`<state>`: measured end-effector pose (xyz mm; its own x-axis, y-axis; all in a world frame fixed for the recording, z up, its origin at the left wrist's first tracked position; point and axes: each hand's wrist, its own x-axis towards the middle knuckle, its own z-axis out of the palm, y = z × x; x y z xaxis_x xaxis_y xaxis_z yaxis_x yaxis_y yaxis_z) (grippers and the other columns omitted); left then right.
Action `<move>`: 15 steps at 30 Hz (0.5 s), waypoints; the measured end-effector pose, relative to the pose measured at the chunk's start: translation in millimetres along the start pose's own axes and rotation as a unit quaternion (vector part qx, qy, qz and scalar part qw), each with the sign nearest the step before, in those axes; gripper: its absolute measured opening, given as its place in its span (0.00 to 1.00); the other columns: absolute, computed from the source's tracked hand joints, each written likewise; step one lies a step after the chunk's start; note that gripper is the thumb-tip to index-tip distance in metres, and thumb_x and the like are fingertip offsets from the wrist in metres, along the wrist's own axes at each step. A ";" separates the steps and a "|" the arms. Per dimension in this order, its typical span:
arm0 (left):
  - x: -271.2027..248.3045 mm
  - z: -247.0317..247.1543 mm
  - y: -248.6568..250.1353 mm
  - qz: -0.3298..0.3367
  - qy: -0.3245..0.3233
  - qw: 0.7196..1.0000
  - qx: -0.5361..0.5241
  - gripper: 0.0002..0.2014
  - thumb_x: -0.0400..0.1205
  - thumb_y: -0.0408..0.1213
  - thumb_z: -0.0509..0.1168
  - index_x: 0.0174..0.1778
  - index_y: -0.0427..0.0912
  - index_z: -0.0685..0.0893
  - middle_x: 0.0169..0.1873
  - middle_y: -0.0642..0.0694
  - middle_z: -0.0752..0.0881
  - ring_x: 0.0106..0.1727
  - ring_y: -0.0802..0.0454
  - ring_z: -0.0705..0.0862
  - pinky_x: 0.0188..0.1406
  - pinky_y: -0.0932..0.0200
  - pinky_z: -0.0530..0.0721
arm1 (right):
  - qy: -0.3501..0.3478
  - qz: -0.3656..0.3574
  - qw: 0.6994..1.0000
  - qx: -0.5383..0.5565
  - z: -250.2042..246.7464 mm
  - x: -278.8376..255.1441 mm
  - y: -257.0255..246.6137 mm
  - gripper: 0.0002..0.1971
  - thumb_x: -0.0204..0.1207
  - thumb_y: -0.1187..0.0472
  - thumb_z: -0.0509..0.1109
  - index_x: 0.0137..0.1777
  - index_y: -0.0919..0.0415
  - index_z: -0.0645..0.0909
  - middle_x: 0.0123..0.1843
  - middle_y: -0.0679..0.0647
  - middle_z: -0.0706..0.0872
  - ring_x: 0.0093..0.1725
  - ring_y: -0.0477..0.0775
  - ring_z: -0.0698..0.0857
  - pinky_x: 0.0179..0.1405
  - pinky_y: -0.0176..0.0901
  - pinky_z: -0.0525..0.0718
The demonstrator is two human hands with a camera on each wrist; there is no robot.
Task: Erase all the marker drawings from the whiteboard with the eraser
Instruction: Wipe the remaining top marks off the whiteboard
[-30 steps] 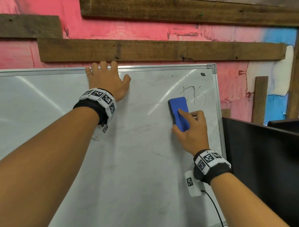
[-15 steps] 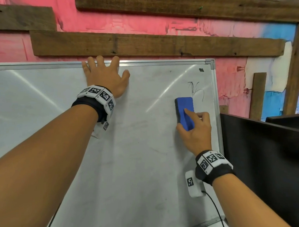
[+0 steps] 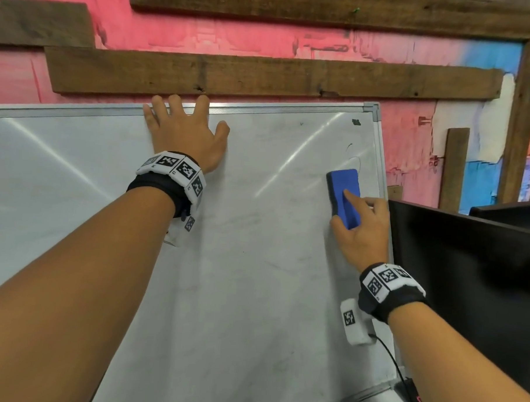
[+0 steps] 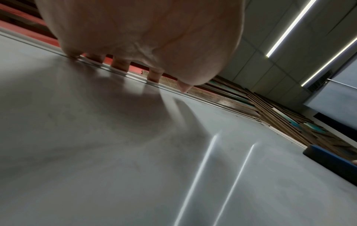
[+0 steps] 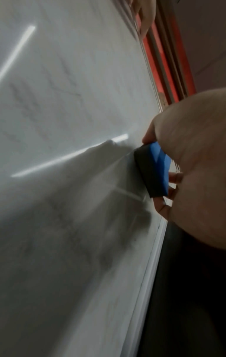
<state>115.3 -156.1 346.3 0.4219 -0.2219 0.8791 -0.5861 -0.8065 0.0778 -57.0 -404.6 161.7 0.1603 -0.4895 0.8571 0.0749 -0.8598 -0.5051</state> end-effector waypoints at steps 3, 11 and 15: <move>-0.3 0.5 0.6 -0.001 0.001 1.000 -0.003 0.30 0.80 0.62 0.49 0.74 0.49 0.72 0.73 0.29 0.71 0.80 0.24 0.59 0.82 0.27 0.48 | -0.003 0.010 1.000 -0.012 -2.8 6.2 -3.3 0.27 0.73 0.60 0.78 0.73 0.55 0.82 0.58 0.53 0.72 0.58 0.52 0.73 0.59 0.25 0.69; -2.4 -2.1 -0.9 0.005 -0.002 1.000 -0.009 0.29 0.81 0.60 0.51 0.76 0.50 0.70 0.73 0.29 0.71 0.80 0.24 0.58 0.83 0.28 0.48 | -0.010 0.029 0.999 -0.016 -6.7 59.3 -17.6 0.27 0.76 0.56 0.73 0.76 0.50 0.78 0.61 0.55 0.73 0.63 0.59 0.75 0.66 0.46 0.75; -2.5 -1.5 -1.0 0.004 -0.008 1.000 -0.007 0.30 0.81 0.60 0.50 0.77 0.50 0.69 0.75 0.29 0.70 0.81 0.24 0.58 0.83 0.28 0.48 | -0.002 0.021 1.000 -0.010 -7.8 24.9 0.9 0.26 0.75 0.60 0.76 0.74 0.53 0.81 0.60 0.56 0.73 0.61 0.59 0.74 0.61 0.42 0.73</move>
<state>113.8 -153.9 344.7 0.4282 -0.2364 0.8722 -0.5989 -0.7970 0.0780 -60.6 -418.7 183.3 0.1674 -0.5238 0.8352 0.0476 -0.8419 -0.5376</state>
